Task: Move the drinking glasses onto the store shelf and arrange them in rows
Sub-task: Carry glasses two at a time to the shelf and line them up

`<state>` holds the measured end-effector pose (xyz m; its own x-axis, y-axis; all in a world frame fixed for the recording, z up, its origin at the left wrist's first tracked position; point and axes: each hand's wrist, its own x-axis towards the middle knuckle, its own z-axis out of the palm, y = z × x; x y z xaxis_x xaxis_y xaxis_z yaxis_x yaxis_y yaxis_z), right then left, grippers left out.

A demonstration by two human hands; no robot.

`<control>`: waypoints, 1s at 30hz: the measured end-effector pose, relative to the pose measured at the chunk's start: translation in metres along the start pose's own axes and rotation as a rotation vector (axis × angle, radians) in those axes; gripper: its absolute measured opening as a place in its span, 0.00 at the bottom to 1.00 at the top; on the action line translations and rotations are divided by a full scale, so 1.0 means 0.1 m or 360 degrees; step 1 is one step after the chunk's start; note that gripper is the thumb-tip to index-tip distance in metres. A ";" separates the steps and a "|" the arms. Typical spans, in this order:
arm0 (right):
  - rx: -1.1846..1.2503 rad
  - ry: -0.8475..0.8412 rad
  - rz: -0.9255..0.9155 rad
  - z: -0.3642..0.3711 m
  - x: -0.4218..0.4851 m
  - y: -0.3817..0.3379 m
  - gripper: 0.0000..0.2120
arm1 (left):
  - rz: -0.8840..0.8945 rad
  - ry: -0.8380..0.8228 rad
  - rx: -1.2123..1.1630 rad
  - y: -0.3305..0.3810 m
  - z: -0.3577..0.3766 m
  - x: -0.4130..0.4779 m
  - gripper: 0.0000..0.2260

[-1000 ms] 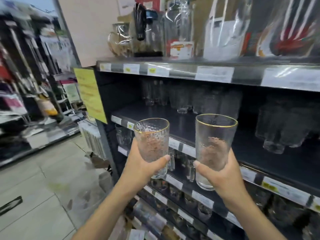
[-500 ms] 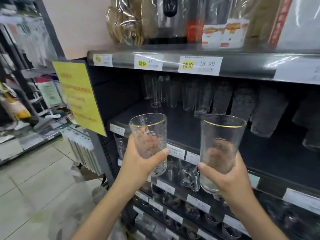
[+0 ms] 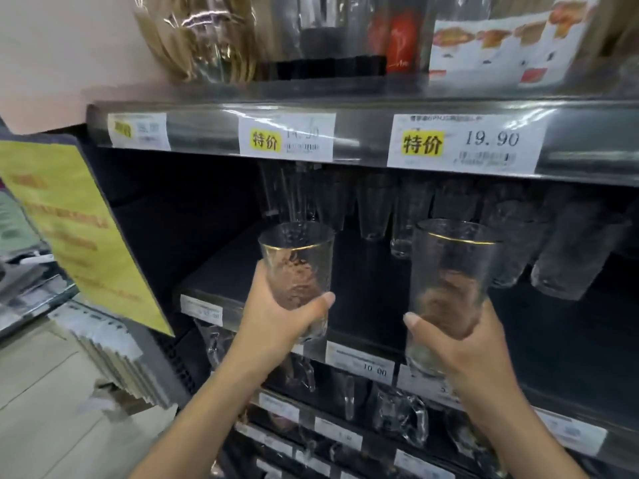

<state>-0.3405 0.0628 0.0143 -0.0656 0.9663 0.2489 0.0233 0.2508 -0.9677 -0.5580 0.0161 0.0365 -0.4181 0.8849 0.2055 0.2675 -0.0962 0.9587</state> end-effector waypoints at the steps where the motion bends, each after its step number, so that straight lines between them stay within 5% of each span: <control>1: 0.0004 0.0016 0.0014 0.01 0.03 0.01 0.24 | -0.0002 -0.0010 0.0002 -0.02 0.01 0.07 0.24; 19: -0.0060 0.0268 0.0004 0.34 0.05 0.07 0.22 | 0.0076 -0.0361 -0.0111 -0.35 0.04 0.58 0.28; 30: -0.0052 -0.0017 0.0045 1.49 0.37 -0.04 0.22 | 0.0072 -0.0089 -0.0065 -0.48 -1.07 0.50 0.29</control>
<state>-0.4920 0.0887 0.0212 -0.0752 0.9724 0.2208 0.0582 0.2253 -0.9725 -0.6849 0.0158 0.0218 -0.3571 0.9031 0.2386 0.2488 -0.1542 0.9562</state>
